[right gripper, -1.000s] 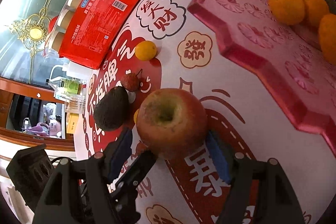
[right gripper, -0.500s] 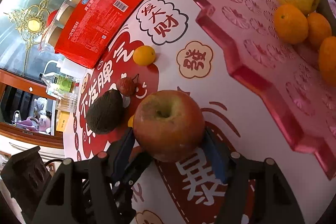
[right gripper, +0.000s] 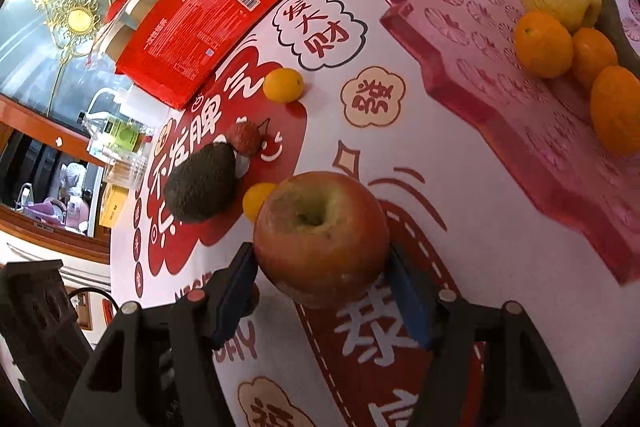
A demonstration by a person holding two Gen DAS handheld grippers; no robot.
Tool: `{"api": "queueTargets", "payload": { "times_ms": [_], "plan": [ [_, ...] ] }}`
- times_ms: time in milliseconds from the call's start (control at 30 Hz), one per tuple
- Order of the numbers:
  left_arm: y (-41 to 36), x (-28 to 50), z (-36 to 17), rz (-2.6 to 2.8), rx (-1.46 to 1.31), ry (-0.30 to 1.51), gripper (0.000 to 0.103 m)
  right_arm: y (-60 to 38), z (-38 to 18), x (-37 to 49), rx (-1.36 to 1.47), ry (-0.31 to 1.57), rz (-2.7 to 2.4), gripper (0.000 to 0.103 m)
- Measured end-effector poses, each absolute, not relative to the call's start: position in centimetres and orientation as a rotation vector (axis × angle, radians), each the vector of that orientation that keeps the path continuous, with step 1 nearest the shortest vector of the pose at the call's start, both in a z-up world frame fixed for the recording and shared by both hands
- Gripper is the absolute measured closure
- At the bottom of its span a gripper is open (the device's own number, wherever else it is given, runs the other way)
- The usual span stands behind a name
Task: Organize fruits
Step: 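Grasp the brown lychee with the left tool while the right tool grasps the red apple, then carry the lychee and red apple over the pink bowl with both tools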
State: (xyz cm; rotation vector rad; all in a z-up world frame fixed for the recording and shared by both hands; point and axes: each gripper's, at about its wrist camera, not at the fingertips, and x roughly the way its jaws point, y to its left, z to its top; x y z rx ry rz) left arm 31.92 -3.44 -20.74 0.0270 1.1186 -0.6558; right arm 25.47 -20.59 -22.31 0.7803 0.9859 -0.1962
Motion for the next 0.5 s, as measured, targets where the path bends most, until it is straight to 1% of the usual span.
{"api": "queueTargets", "payload": {
  "times_ms": [500],
  "plan": [
    [0.0,30.1,-18.6,-0.620,-0.055,1.083,0.075,-18.9,-21.2,20.7,0.774,0.940,-0.092,0.038]
  ]
}}
